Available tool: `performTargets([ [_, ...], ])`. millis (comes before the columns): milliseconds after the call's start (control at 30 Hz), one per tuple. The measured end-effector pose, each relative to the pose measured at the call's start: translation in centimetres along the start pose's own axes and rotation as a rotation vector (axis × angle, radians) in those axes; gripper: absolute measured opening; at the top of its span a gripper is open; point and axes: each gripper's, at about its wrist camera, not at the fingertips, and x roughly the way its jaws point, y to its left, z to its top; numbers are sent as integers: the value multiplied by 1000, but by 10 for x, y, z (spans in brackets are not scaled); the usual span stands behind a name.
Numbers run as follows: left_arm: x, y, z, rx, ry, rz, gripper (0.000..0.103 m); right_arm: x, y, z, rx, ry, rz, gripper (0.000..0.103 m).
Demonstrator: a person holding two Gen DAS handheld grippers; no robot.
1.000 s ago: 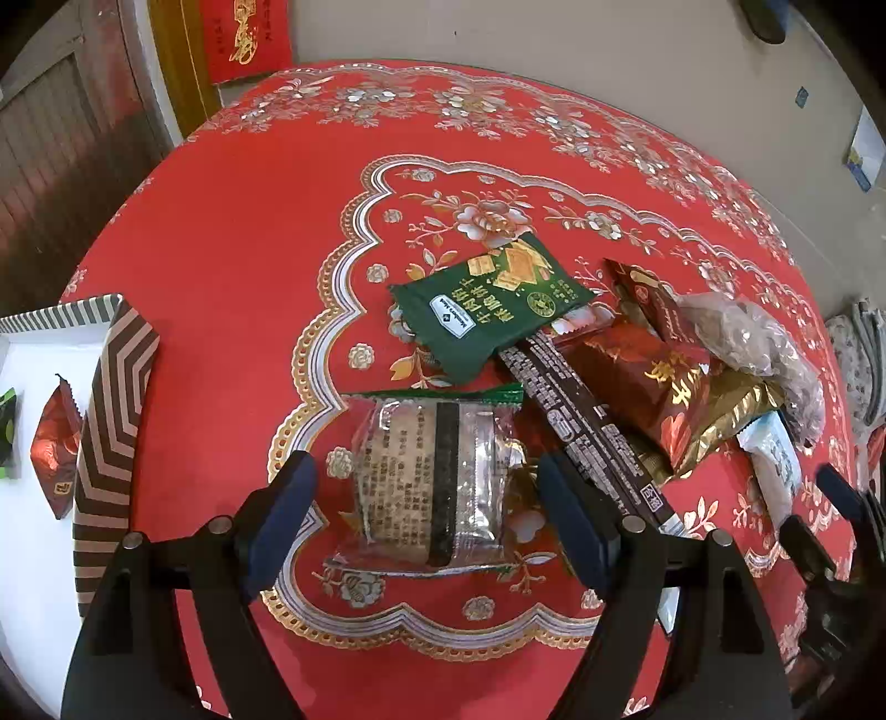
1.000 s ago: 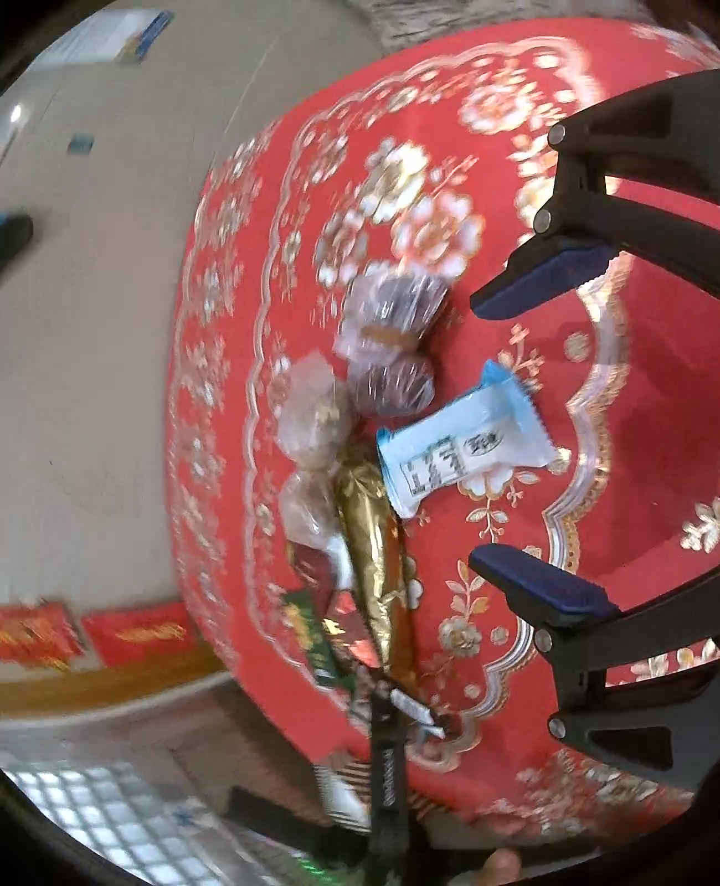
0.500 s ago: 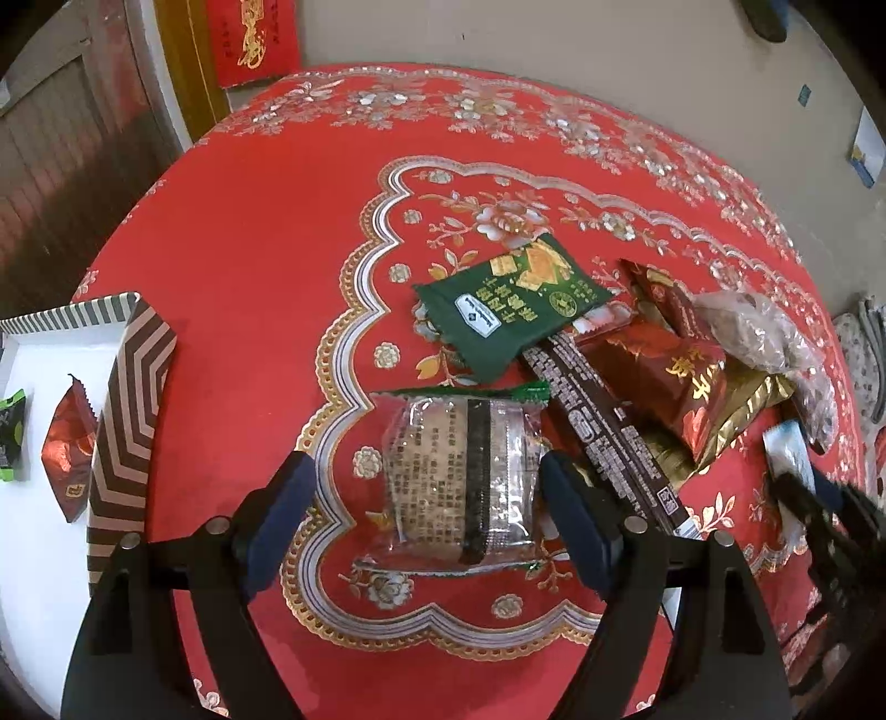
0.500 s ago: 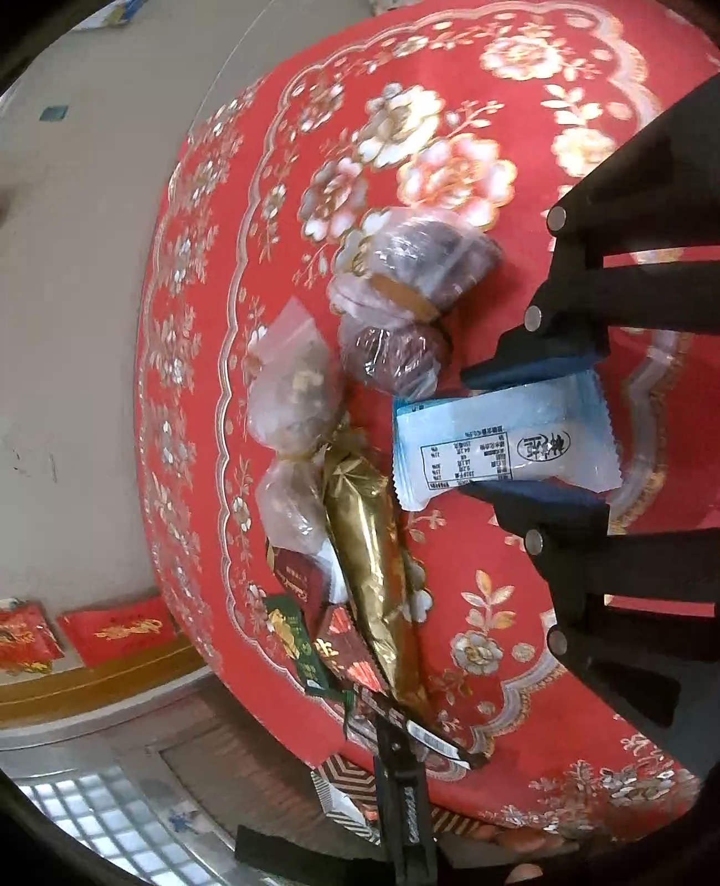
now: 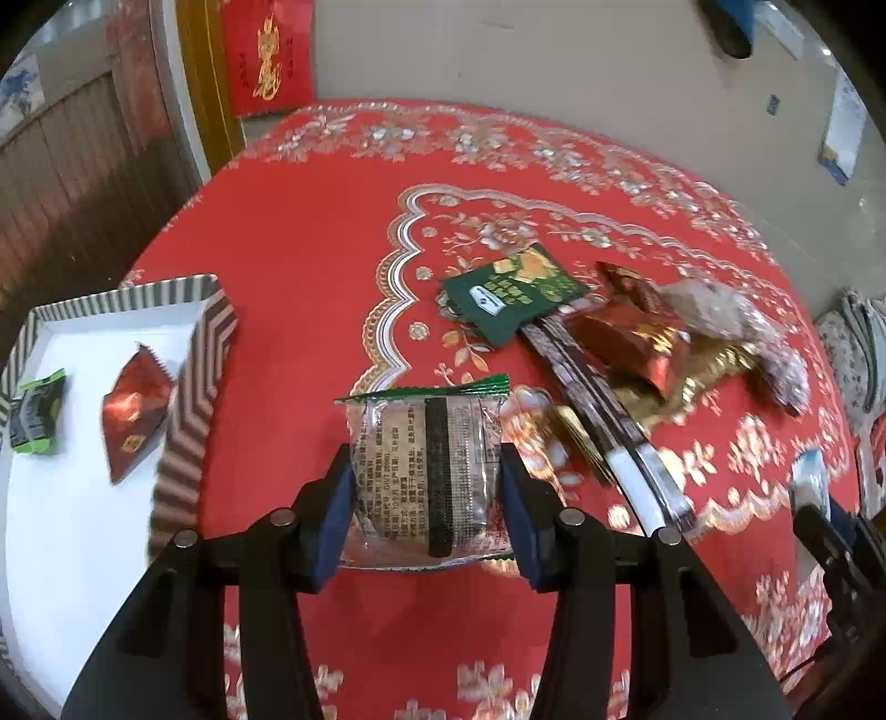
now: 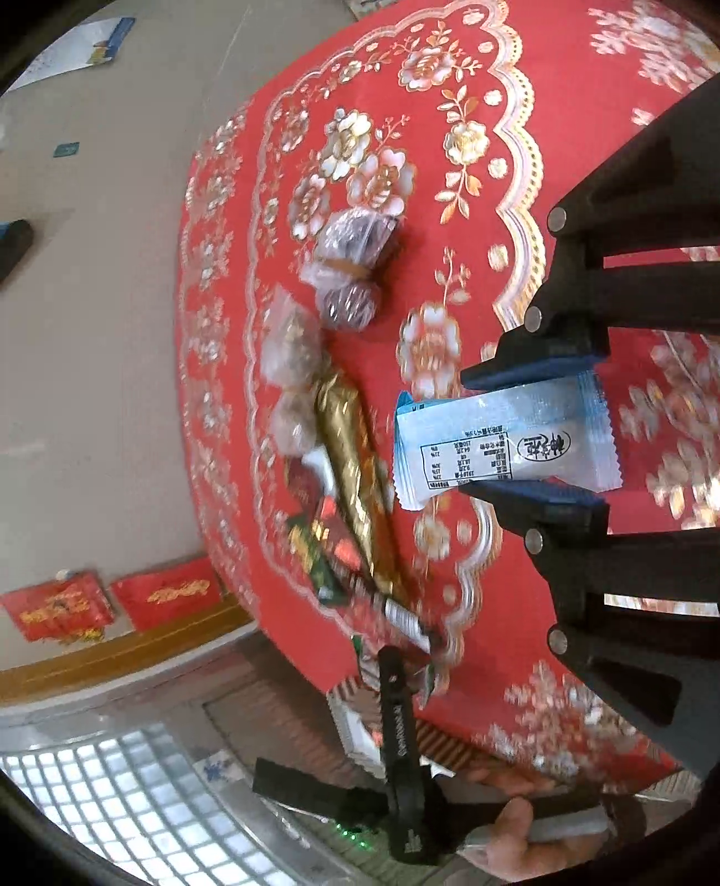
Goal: Organize snacks
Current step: 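Carry cookie and blue-white bar into the white tray and open both tools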
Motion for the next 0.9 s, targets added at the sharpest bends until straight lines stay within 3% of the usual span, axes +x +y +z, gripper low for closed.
performTargets([
  [467, -61, -5, -25, 80, -141, 19, 48, -26, 59, 9, -40, -100, 9, 31],
  [900, -90, 29, -23, 60, -203, 63, 48, -25, 111, 23, -111, -118, 61, 31],
])
